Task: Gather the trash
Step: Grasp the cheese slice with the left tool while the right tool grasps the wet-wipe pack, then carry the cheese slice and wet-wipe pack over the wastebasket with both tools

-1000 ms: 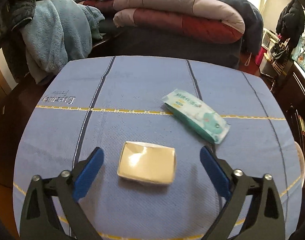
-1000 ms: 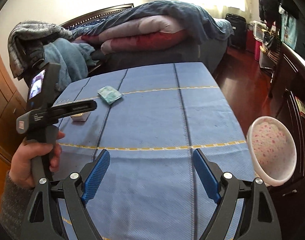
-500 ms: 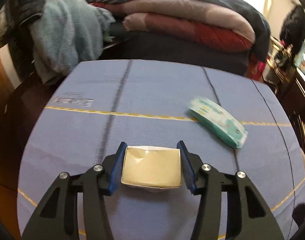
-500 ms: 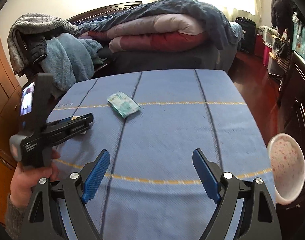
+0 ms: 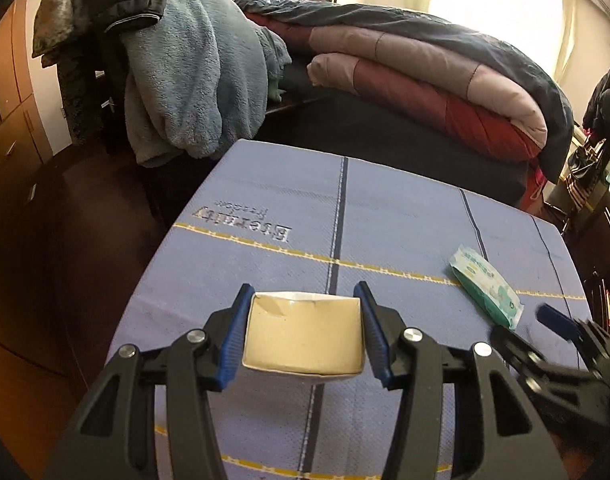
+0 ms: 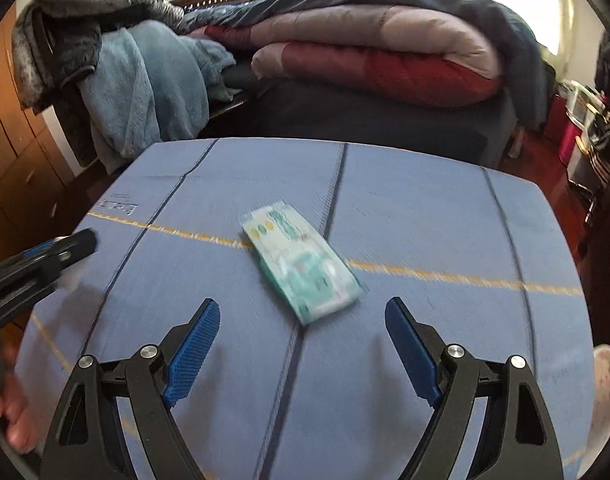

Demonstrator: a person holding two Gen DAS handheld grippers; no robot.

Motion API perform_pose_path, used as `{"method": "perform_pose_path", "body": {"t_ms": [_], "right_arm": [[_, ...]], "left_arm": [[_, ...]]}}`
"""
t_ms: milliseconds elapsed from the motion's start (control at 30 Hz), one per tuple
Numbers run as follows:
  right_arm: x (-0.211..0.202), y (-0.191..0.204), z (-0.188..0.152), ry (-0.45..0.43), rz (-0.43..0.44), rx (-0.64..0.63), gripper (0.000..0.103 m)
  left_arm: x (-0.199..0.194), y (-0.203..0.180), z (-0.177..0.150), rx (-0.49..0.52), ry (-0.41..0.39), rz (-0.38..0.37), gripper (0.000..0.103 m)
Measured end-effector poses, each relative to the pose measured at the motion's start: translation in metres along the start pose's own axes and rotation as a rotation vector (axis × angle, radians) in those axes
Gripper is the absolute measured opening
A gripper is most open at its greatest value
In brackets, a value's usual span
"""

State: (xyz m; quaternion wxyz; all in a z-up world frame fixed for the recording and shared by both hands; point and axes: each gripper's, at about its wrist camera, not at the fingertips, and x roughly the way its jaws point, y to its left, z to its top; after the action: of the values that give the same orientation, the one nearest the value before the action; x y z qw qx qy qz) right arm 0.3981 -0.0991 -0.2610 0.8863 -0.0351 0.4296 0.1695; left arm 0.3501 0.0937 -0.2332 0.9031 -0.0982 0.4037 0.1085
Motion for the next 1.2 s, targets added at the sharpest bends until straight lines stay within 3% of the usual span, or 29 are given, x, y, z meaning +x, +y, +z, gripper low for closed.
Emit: {"method": "perform_pose_path", "body": {"t_ms": [200,233,300,400,1200], "right_arm": [[0.023,0.006,0.017,0.009,-0.018,-0.021,0.083],[0.024,0.007,0.018,0.011,-0.020,-0.028,0.079],[0.028,0.009,0.018,0.031,-0.028,-0.043,0.054],[0.022,0.013,0.014,0.022,-0.033,-0.053,0.045],[-0.146,-0.052,-0.079,-0.132,-0.025,0.153,0.045]], "left_arm": [[0.002,0.008,0.003,-0.019,-0.001,0.000,0.052],[0.002,0.009,0.003,-0.022,0.001,0.000,0.052],[0.003,0.010,0.002,-0.026,0.004,-0.001,0.052],[0.001,0.007,0.000,-0.021,0.007,-0.005,0.052],[-0.099,-0.068,-0.027,0.091,-0.084,-0.145,0.052]]}}
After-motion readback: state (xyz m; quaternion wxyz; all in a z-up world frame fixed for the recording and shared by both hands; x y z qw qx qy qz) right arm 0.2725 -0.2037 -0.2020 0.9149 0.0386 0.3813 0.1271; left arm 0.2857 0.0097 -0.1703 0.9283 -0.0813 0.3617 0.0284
